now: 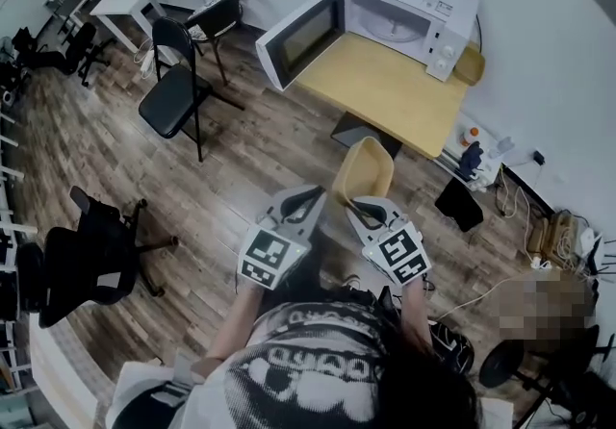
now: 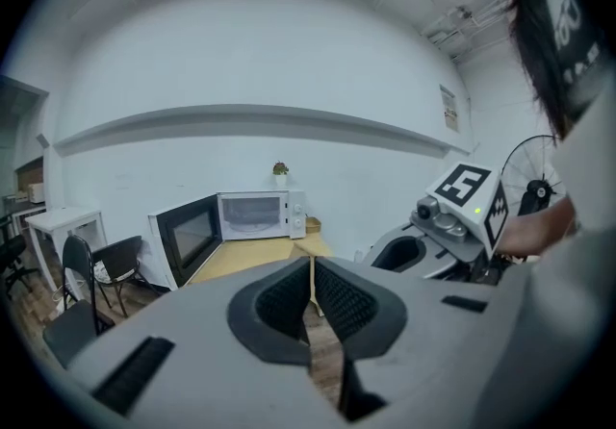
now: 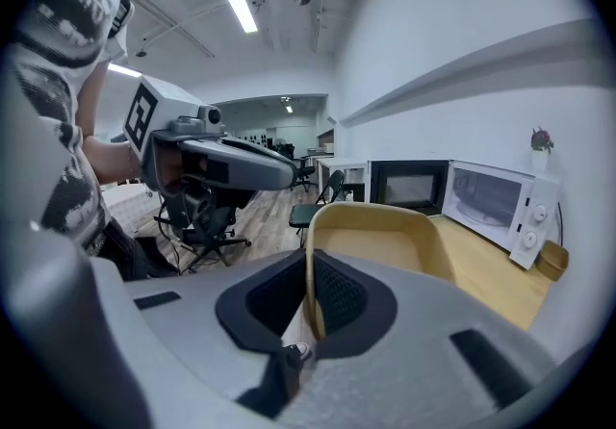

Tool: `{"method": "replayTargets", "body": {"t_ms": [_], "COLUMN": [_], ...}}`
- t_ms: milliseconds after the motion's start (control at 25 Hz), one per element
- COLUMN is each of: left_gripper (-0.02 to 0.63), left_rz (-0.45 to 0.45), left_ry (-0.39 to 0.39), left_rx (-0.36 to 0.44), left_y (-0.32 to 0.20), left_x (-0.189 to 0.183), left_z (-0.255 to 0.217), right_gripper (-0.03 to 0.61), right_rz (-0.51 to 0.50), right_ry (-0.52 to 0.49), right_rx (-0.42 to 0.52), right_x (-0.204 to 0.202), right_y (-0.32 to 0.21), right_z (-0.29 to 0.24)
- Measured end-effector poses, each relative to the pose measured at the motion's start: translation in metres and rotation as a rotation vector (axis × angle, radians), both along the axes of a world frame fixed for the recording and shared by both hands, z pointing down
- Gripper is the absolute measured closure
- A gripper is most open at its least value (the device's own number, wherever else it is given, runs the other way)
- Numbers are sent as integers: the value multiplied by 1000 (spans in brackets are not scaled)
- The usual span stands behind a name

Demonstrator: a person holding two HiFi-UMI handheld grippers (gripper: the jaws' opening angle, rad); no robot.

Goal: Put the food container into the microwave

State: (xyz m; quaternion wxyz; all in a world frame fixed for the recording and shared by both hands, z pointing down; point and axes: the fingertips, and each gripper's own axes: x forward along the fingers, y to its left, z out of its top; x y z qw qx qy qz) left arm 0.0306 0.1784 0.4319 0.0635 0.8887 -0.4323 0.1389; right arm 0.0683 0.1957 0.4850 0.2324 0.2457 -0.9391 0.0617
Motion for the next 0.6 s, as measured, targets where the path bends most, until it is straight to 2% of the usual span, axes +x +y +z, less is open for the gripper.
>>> {"method": "replayTargets", "body": {"t_ms": [240,600], "left_gripper": [603,603], "left_rz": [6,66], "left_ry": [17,55], "left_rx": [11,14], "left_y": [-74,-150], "left_x": [-56,-105], "left_z": [-8,-12], "right_gripper": [554,554], "right_rz": [3,37], "right_ry": [29,78], "right_rx": [-8,-19], "right_x": [-54,-106], "right_y": [-66,-135], "right_z": [-1,-1]}}
